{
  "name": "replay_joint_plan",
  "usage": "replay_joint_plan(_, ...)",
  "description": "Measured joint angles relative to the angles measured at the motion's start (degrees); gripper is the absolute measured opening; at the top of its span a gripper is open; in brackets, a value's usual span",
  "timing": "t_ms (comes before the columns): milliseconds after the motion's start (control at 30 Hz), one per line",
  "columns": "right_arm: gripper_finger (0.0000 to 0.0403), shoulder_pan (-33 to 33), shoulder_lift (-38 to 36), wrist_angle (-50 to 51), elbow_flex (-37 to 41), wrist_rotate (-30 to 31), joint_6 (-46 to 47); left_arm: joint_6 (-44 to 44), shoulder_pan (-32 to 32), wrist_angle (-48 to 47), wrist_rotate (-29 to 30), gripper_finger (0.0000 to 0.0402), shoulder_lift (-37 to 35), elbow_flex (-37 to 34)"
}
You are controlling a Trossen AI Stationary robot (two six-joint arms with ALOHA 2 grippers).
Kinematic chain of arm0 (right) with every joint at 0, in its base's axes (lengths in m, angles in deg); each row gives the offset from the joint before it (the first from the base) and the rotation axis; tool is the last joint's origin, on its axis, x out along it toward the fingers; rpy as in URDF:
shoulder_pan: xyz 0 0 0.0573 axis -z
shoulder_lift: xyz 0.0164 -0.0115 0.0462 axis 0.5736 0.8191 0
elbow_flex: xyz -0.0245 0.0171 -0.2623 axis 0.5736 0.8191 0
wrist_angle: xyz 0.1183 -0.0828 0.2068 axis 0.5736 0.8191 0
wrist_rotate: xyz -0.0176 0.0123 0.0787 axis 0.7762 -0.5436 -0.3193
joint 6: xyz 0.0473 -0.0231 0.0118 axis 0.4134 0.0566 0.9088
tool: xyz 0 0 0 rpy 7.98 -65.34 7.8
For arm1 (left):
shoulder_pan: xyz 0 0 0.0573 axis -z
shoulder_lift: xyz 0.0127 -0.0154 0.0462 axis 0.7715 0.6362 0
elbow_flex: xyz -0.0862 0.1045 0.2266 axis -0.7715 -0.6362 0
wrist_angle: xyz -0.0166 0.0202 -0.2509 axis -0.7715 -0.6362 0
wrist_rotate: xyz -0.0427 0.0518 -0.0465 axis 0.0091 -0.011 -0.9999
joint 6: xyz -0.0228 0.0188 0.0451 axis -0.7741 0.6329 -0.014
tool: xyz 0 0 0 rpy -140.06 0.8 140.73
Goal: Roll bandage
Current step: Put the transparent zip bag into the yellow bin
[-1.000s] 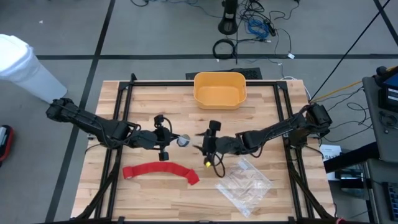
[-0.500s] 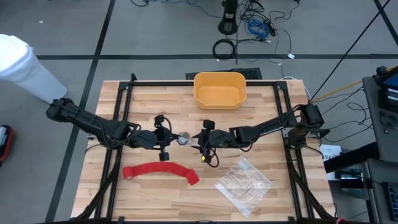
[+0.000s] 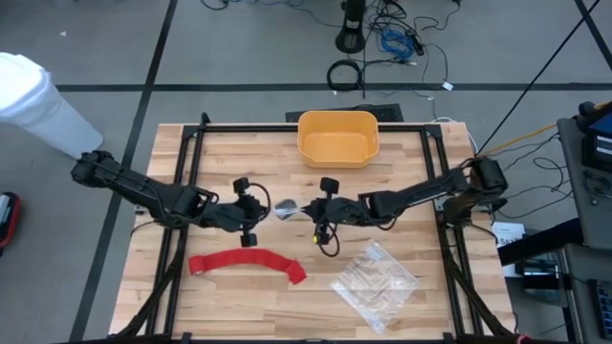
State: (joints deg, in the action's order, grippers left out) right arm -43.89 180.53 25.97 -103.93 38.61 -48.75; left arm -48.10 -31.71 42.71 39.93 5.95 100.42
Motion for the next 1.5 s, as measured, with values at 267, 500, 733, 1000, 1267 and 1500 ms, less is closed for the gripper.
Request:
replay_joint_plan(267, 0.0000, -3.35, -7.66, 7.11, 0.00, 15.80, 0.20, -4.91, -1.19, -6.21, 3.70, 0.0049, 0.02, -0.04)
replay_joint_plan(500, 0.0000, -2.86, -14.58, 2.54, -0.75, 9.39, -6.87, -6.41, -1.13, -5.95, 3.43, 0.0065, 0.21, -0.04)
replay_joint_plan(733, 0.0000, 0.81, -17.74, 22.01, -8.68, 26.89, -5.87, -6.42, -1.13, -5.71, 3.25, 0.0066, 0.21, -0.02)
replay_joint_plan(1000, 0.0000, 2.54, -17.85, 29.53, -10.04, 18.22, 0.66, -6.54, -1.13, -5.72, 3.19, 0.0066, 0.21, -0.02)
replay_joint_plan(1267, 0.0000, 4.95, -18.06, 27.97, -10.02, 13.31, 0.93, -6.43, -1.14, -5.49, 2.82, 0.0066, 0.21, -0.02)
replay_joint_plan(1500, 0.0000, 11.96, -17.97, 26.92, -9.97, 19.60, -7.70, -6.36, -1.13, -4.99, 2.88, 0.0066, 0.21, -0.02)
